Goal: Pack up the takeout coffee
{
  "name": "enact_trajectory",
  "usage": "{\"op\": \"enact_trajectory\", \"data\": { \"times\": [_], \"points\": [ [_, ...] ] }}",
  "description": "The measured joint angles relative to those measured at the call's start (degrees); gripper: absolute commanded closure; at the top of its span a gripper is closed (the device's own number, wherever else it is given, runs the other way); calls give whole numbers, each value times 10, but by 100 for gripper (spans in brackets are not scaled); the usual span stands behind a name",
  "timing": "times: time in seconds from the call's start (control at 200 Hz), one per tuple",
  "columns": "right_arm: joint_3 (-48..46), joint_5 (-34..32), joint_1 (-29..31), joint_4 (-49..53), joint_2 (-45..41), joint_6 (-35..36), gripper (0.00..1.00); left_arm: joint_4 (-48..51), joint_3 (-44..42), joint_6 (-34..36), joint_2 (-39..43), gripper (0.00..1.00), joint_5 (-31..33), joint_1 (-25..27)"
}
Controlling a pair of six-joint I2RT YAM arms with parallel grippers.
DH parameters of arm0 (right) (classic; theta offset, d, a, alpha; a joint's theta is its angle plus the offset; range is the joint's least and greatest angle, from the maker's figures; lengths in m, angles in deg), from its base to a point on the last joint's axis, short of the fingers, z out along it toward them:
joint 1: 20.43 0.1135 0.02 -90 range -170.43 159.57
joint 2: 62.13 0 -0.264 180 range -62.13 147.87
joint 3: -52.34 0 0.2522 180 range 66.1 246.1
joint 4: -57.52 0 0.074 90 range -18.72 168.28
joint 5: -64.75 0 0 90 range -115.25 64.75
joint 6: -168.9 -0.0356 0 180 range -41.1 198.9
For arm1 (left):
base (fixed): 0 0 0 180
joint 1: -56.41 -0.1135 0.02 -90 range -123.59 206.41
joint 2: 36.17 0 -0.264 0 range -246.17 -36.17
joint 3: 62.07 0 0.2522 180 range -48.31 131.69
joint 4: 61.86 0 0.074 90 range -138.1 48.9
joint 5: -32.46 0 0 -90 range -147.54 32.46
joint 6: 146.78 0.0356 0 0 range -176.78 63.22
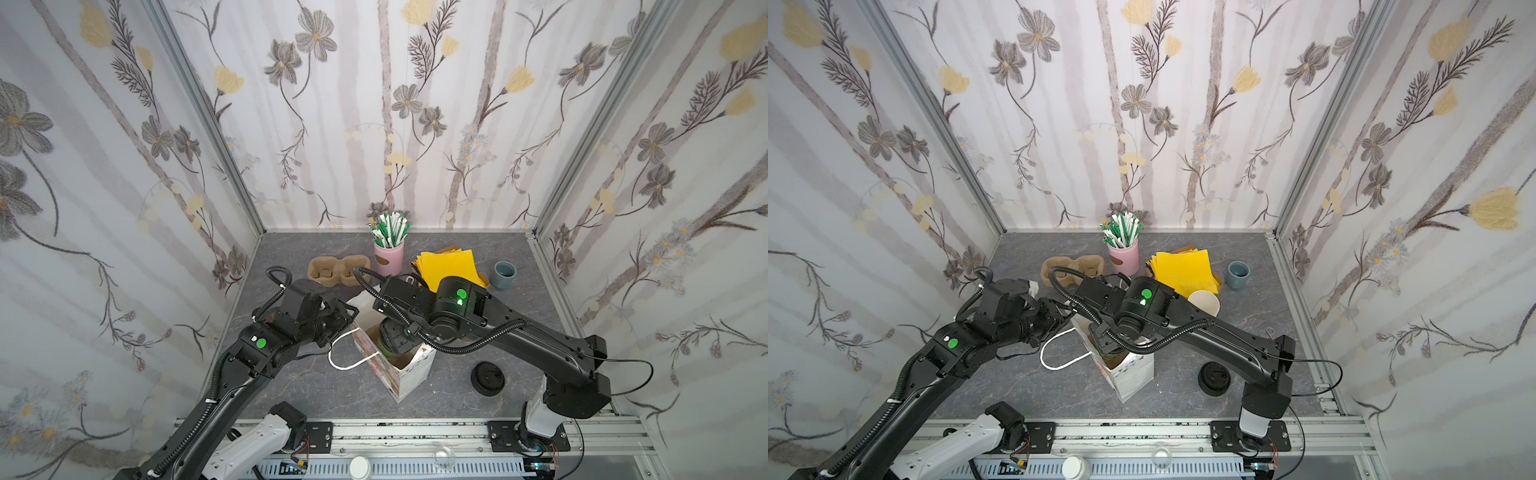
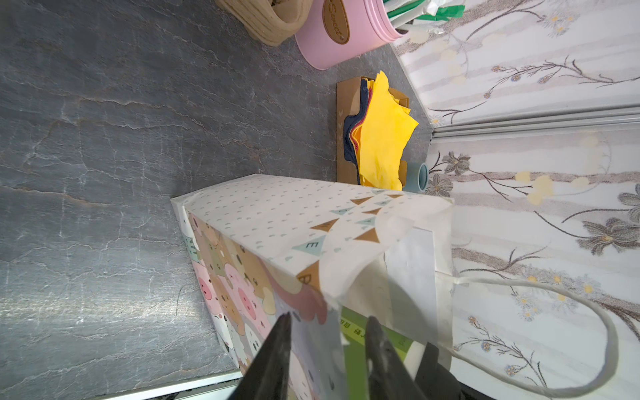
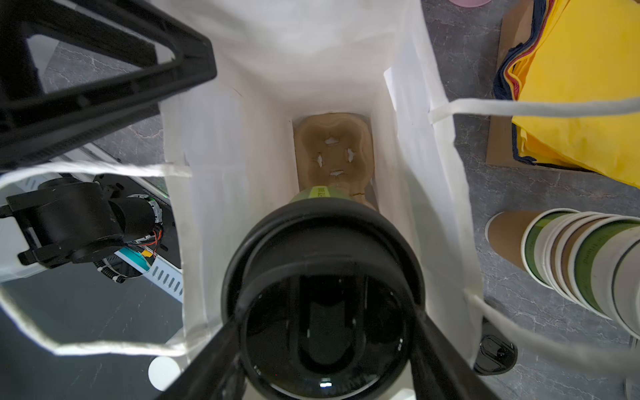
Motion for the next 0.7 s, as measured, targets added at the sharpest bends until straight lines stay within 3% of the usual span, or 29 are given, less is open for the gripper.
{"op": "enact_trajectory", "data": {
  "times": [0.095,0.43,0.699],
  "points": [
    [-3,4,0,2,6,-9,35,-3,2,-1,9,47,16,0],
    [-15,10,-12,2,16,-30,34,-21,58,4,21,37,90,0],
    [-33,17,-17,2,21,-33,34,-23,57,17,38,33,187,0]
  ]
}}
